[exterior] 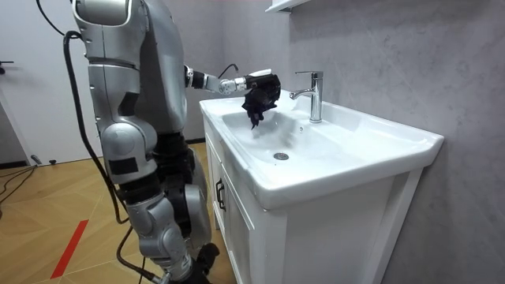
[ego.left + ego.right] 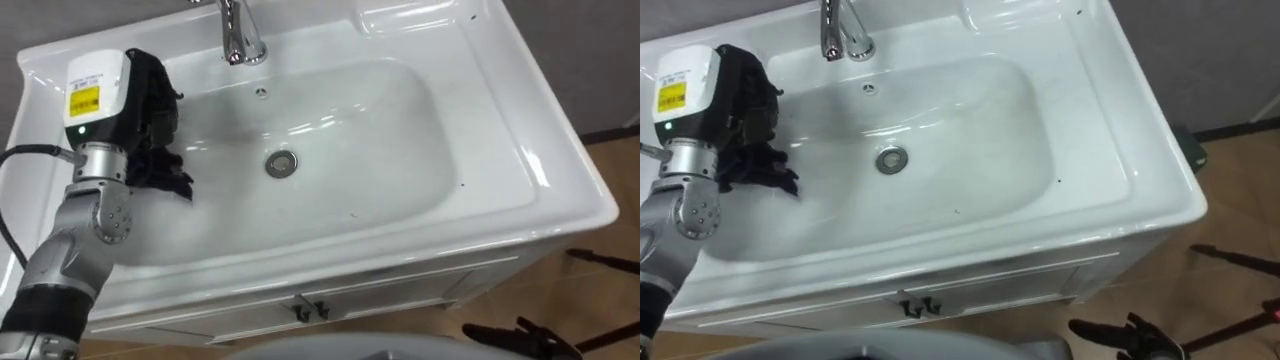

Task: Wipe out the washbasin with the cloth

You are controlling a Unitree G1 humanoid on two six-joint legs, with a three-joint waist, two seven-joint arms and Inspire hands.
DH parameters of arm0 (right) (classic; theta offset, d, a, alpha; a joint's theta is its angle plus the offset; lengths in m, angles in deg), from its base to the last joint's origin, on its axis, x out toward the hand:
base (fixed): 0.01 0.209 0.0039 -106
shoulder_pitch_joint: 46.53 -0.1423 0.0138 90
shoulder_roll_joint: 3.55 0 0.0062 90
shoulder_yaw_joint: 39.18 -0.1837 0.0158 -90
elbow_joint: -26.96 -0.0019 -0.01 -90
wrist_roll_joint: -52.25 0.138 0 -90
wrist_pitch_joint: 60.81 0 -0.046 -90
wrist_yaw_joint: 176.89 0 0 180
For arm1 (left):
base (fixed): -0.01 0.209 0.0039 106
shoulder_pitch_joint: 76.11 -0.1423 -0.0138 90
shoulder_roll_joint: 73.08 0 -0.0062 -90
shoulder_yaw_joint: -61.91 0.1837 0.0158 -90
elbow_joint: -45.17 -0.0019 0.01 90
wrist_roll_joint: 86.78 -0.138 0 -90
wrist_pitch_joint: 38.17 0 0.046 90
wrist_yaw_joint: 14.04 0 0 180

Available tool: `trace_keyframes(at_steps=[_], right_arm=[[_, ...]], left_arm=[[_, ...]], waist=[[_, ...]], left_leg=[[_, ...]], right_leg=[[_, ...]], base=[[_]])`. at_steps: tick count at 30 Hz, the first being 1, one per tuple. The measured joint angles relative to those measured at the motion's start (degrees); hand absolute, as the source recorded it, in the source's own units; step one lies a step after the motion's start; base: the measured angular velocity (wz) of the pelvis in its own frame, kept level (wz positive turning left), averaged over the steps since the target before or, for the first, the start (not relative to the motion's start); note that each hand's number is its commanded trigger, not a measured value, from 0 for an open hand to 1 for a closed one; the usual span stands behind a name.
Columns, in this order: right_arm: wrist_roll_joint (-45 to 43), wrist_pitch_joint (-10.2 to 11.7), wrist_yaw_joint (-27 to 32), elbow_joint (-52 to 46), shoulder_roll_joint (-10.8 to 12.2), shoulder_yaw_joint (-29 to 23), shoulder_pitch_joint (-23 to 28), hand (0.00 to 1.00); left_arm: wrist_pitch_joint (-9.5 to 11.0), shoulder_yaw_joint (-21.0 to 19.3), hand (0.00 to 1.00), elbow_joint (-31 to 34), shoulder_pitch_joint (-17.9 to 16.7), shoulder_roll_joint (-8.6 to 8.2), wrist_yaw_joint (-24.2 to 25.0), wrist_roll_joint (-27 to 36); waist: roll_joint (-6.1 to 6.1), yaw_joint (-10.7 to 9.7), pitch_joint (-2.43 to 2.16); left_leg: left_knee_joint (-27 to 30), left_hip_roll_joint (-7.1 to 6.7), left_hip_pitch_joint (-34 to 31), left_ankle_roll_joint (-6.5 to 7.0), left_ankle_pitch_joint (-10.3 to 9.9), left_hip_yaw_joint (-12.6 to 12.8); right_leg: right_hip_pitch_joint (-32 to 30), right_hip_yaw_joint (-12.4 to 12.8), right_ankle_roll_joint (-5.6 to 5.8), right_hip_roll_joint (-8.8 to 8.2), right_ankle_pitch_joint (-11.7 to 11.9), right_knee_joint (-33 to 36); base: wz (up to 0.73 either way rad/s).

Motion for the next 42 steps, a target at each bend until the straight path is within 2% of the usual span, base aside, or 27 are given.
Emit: trace_keyframes(at_steps=[8, 15, 20, 24, 26, 33, 35, 38, 42], right_arm=[[-1.6, -0.1, 1.9, 0.0, 0.0, 0.6, 0.4, 0.00], [-5.0, -0.8, 4.3, 0.0, 0.0, 0.5, 1.5, 0.00], [-13.1, -0.8, 4.4, -0.2, 0.0, 0.9, 1.7, 0.00], [-17.0, -0.8, 4.9, -0.3, 0.1, 1.0, 1.5, 0.00], [-18.6, -0.8, 5.0, -0.2, 0.1, 1.4, 1.4, 0.00], [-22.7, -1.6, 5.1, -0.5, 0.1, 2.6, 0.0, 0.00], [-24.0, -2.1, 4.9, -0.6, 0.1, 3.1, -0.1, 0.00], [-24.6, -3.0, 4.9, -0.7, 0.1, 3.1, -0.1, 0.00], [-24.6, -3.5, 4.8, -0.7, 0.1, 3.1, 0.1, 0.00]], left_arm=[[-0.1, -0.3, 1.00, 1.6, 0.2, 0.01, -0.9, 0.1], [-0.9, -2.8, 1.00, 2.3, 0.1, 0.00, -1.2, 0.2], [-1.8, -6.6, 1.00, 2.2, 0.0, 0.00, -1.4, 1.1], [-1.8, -7.0, 1.00, 2.2, 0.0, 0.00, -1.3, 1.0], [-2.0, -7.1, 1.00, 2.2, 0.0, 0.00, -1.3, 0.6], [-3.4, -9.2, 1.00, 2.2, -0.7, -0.07, -1.3, 0.5], [-4.1, -9.8, 1.00, 2.2, -2.1, -0.38, -1.3, 0.3], [-4.8, -10.6, 1.00, 2.2, -3.9, -0.67, -1.3, 0.3], [-5.6, -10.6, 1.00, 2.2, -4.1, -0.67, -1.3, 0.3]], waist=[[0.42, 0.4, -0.02], [1.03, 0.8, -0.40], [1.06, 1.6, -0.47], [0.99, 3.0, -0.46], [0.71, 4.2, -0.46], [0.13, 5.4, -0.43], [-0.34, 5.5, -0.39], [-1.12, 5.5, -0.50], [-2.35, 5.6, -0.87]], left_leg=[[-0.1, -0.08, -0.2, 0.00, 0.0, -0.6], [0.0, -0.29, -0.1, -0.03, 0.0, -1.7], [0.0, -0.66, -0.1, 0.12, 0.3, -1.8], [0.0, -1.03, -0.1, 0.30, 0.4, -1.8], [-0.1, -1.06, -0.1, 0.30, 0.4, -1.8], [-0.3, -1.05, 0.1, 0.30, 0.4, -1.8], [-0.5, -1.06, 0.0, 0.30, 0.4, -1.7], [-0.6, -1.09, -0.1, 0.30, 0.4, -1.8], [-0.6, -1.17, -0.1, 0.31, 0.3, -1.8]], right_leg=[[0.3, -1.0, 0.00, -0.03, 0.0, 0.0], [1.1, -2.3, 0.01, -0.11, 0.0, -0.4], [1.4, -2.5, 0.18, -0.42, -0.1, -0.7], [1.4, -2.5, 0.46, -0.75, -0.2, -0.7], [1.4, -2.4, 0.51, -0.75, -0.1, -0.7], [1.3, -2.2, 0.51, -0.75, -0.1, -0.6], [1.0, -1.9, 0.53, -0.76, -0.1, -0.6], [0.9, -2.0, 0.58, -0.77, -0.2, -0.8], [0.9, -1.9, 0.60, -0.82, -0.2, -0.7]], base=[[0.05], [0.09], [0.01], [0.00], [0.00], [-0.02], [0.00], [0.00], [0.00]])
